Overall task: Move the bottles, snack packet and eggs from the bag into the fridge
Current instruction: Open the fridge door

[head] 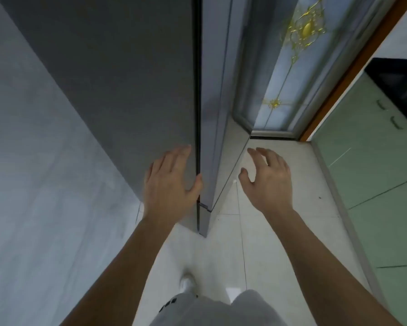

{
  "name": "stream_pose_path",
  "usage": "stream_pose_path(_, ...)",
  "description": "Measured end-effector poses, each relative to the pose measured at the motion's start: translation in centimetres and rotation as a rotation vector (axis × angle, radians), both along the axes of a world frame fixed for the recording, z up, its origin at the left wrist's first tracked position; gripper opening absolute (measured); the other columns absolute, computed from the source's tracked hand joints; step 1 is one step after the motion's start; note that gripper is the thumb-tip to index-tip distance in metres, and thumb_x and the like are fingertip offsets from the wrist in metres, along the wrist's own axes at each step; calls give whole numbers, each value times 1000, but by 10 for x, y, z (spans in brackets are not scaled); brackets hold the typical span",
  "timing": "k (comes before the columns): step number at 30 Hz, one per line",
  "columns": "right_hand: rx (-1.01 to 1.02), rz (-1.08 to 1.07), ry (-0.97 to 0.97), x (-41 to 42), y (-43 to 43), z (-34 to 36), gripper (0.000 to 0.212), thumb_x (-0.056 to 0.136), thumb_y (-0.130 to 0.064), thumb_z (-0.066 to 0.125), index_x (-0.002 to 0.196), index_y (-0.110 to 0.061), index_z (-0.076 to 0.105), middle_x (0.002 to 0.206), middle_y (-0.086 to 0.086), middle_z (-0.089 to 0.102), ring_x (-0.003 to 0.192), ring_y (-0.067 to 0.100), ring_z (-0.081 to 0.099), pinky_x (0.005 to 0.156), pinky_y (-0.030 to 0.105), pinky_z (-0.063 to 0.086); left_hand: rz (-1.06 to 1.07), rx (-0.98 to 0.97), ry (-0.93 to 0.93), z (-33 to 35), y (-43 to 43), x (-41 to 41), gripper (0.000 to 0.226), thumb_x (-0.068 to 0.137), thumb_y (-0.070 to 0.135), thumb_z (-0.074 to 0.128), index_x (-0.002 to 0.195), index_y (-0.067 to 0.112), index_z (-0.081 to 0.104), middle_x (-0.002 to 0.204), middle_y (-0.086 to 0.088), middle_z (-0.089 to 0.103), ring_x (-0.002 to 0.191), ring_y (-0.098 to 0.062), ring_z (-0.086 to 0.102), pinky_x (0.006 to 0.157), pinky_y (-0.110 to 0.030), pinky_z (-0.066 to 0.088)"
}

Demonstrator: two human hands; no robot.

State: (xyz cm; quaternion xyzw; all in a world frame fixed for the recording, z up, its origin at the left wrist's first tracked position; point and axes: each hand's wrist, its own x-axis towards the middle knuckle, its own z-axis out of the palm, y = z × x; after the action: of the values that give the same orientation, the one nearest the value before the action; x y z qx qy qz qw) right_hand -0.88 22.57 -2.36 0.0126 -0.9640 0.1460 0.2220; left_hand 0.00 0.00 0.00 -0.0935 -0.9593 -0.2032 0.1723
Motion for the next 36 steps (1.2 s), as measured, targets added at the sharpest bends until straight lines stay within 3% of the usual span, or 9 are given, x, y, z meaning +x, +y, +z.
stream_pose_path(7,17,-63,-62,-13,-9,-6,54,91,-40,45,135,-12,60,133,15,63,125,34,57,107,54,44,-49,75,-10,-2,-1,-26,62,89,49,46,144,20,46,144,-1,53,127,-21,50,102,-42,42)
stream_pose_path(11,24,-63,-31,-24,-5,5,54,91,-40,45,135,-12,60,133,14,62,126,34,56,106,56,44,-62,99,18,2,1,-37,63,89,47,49,145,22,45,151,-1,45,130,-20,47,104,-36,37)
stream_pose_path(14,4,-46,119,-37,2,43,49,91,-34,52,133,-9,61,132,14,62,124,35,56,103,55,46,-90,154,101,15,5,-42,66,88,41,57,148,21,41,156,-2,38,132,-21,44,104,-31,33)
stream_pose_path(20,-3,86,589,-44,6,169,40,91,-16,64,129,-1,64,134,22,58,126,40,54,101,55,45,-196,149,388,56,12,-59,73,85,26,66,151,19,35,160,-9,30,147,-26,31,113,-41,33)
stream_pose_path(24,185,263,776,-40,-8,231,41,89,-12,65,128,3,64,134,28,57,132,44,50,104,59,43,-253,20,481,81,14,-73,78,84,23,67,153,19,31,162,-11,25,151,-26,22,117,-51,30)
stream_pose_path(28,446,420,819,-52,-31,255,36,92,-15,64,127,-7,69,137,21,59,136,40,50,111,61,38,-261,-235,509,90,9,-92,89,87,40,68,158,18,18,167,-10,5,153,-27,12,118,-61,22)
stream_pose_path(32,683,519,837,-71,-44,260,33,94,-10,64,127,-10,70,140,17,60,139,37,47,117,54,34,-279,-345,549,89,4,-103,100,87,53,66,159,18,6,166,-10,-11,154,-28,7,120,-57,20)
stream_pose_path(36,800,435,743,-88,-44,261,43,98,-18,54,139,-7,59,151,17,49,146,34,38,122,48,28,-299,-391,552,88,4,-109,109,80,61,69,159,17,8,165,-13,-12,153,-30,2,123,-49,13)
